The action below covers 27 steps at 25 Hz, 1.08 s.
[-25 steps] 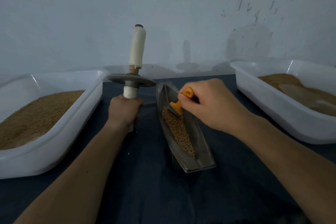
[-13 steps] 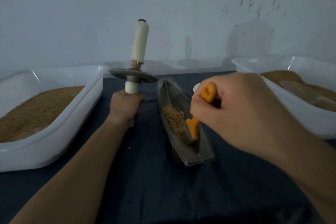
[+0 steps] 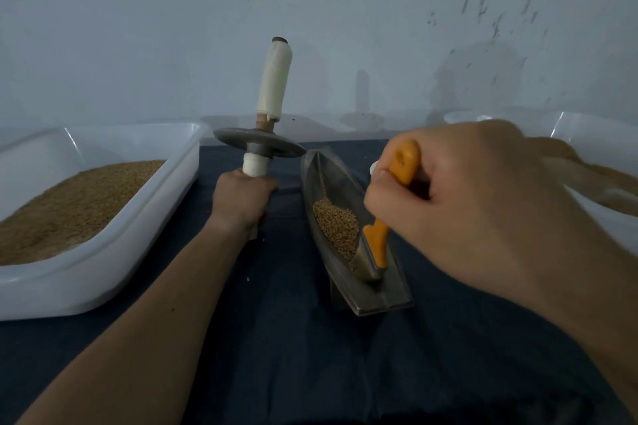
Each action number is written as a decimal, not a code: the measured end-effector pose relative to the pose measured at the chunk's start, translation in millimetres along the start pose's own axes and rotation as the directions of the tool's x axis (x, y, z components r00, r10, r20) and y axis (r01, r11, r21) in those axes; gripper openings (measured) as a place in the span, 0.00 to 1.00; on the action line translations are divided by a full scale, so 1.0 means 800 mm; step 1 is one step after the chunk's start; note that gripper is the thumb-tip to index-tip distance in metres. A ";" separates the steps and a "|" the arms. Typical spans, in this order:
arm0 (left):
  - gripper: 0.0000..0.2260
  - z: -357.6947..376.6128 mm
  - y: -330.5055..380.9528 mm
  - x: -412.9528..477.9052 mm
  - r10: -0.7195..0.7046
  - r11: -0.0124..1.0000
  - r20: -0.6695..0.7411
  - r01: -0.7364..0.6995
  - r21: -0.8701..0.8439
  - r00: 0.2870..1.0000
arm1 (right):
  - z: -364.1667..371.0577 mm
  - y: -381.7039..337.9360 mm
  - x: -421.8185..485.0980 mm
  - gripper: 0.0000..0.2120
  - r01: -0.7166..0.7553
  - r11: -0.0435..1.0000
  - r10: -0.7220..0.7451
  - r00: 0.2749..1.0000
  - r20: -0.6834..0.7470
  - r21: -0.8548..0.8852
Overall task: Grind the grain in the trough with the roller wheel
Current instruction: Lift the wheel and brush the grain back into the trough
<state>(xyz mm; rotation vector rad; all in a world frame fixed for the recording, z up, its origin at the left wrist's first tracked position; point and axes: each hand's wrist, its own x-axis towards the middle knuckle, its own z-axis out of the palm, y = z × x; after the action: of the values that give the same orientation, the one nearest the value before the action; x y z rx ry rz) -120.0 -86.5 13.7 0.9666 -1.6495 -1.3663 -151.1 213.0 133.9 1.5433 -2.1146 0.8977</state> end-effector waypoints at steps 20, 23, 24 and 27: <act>0.06 0.001 0.001 -0.003 0.019 1.000 0.024 -0.020 0.023 1.000 | 0.066 0.028 -0.009 0.11 0.002 1.000 -0.002 1.000 0.009 -0.021; 0.06 0.001 0.001 -0.003 0.026 0.999 0.032 -0.027 0.036 0.999 | 0.057 0.042 0.003 0.09 0.093 0.991 -0.070 0.972 -0.223 0.092; 0.06 0.001 0.001 -0.004 0.030 0.999 0.034 -0.032 0.041 0.999 | 0.053 0.044 0.010 0.09 0.128 0.986 -0.096 0.959 -0.266 0.107; 0.06 0.000 0.003 -0.006 0.035 0.998 0.042 -0.037 0.053 0.999 | 0.061 0.046 0.020 0.08 0.117 0.990 -0.104 0.983 -0.151 0.082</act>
<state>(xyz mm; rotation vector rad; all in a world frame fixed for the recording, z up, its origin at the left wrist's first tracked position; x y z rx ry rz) -118.5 -81.8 15.7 0.9406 -1.7340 -1.3319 -187.8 175.7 98.3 1.5709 -1.8904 1.0468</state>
